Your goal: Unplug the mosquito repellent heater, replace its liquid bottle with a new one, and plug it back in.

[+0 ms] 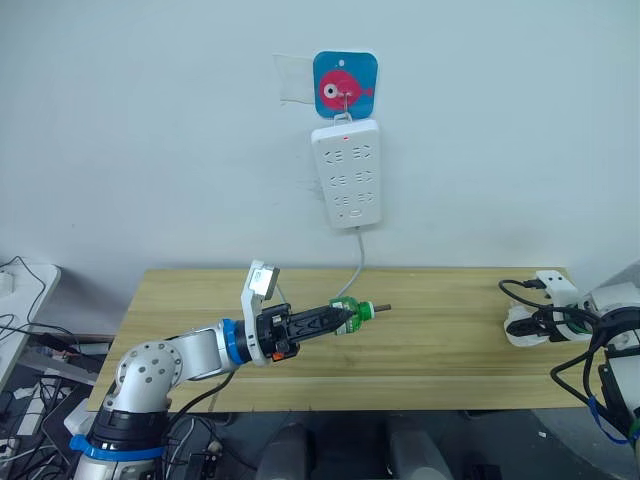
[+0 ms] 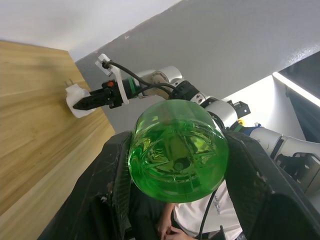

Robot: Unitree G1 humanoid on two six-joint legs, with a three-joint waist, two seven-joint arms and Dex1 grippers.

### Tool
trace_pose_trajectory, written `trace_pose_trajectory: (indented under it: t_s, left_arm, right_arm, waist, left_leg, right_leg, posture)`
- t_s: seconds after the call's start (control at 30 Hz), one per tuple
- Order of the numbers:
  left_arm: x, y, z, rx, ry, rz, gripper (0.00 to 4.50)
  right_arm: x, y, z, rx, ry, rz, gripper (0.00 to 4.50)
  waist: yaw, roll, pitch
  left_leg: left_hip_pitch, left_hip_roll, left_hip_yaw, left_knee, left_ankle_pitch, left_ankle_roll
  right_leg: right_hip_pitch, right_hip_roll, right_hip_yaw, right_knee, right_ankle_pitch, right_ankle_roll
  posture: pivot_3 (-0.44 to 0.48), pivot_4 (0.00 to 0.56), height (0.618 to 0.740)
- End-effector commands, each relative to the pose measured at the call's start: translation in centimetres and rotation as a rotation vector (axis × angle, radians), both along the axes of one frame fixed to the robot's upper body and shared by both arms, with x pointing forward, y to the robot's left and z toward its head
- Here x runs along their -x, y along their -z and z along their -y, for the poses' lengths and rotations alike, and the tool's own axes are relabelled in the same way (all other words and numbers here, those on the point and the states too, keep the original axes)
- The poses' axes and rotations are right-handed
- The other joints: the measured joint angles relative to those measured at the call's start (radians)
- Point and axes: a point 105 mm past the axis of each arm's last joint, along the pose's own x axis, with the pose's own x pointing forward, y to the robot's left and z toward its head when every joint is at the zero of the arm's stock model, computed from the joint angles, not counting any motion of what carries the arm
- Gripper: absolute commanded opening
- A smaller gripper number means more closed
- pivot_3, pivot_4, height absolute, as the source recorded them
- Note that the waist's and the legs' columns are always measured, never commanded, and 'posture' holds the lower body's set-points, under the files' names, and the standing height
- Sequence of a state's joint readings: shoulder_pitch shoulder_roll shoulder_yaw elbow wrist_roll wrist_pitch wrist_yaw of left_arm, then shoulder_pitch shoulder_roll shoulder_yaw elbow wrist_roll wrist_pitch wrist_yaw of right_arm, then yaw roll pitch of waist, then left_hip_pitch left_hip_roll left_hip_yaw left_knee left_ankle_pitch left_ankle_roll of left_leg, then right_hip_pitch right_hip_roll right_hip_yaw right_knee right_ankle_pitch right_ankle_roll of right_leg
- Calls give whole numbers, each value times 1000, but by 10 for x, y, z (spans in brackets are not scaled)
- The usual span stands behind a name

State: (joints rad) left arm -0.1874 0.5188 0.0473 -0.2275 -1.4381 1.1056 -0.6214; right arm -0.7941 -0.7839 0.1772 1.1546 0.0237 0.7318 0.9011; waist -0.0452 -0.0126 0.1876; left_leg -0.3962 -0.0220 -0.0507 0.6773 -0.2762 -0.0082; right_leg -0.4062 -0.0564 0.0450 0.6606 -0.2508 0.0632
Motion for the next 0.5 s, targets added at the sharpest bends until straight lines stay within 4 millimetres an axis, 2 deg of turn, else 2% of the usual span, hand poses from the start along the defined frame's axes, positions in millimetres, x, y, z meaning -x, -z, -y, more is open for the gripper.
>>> trace_pose_trajectory:
  t_s: [0.03, 0.2, 0.33, 0.43, 0.5]
  left_arm:
    - [5, -8, 3, 13, 43, 45, 2275]
    - [4, -9, 1, 19, 47, 48, 2275]
    - [4, -8, -1, 22, 47, 47, 2275]
    - [1, -9, -3, 19, 31, 67, 2275]
    - [-5, -12, -3, 17, 4, 98, 2275]
  right_arm:
    - [-1, -8, 6, -8, 25, 26, 4459]
    - [-6, -30, 5, -78, 20, 64, 4459]
    - [-12, -67, 8, -110, -7, 144, 4459]
    - [-23, -103, -8, -160, -65, 275, 4459]
    - [-27, -125, -33, -276, -73, 355, 4459]
  waist:
    - [-1, 0, 0]
    - [-5, 1, 1]
    - [-9, 2, 2]
    - [-11, 2, 2]
    - [-17, 2, 2]
  left_leg:
    - [0, 0, 0, 0, 0, 0]
    - [0, 0, 0, 0, 0, 0]
    - [0, 0, 0, 0, 0, 0]
    - [0, 0, 0, 0, 0, 0]
    - [0, 0, 0, 0, 0, 0]
  right_leg:
    - [0, 0, 0, 0, 0, 0]
    - [0, 0, 0, 0, 0, 0]
    - [0, 0, 0, 0, 0, 0]
    - [0, 0, -1, 0, 0, 0]
    - [0, 0, -1, 0, 0, 0]
  posture:
    - [-19, 199, 740]
    - [-39, 194, 740]
    - [-65, 186, 740]
    - [-86, 181, 740]
    - [-102, 177, 740]
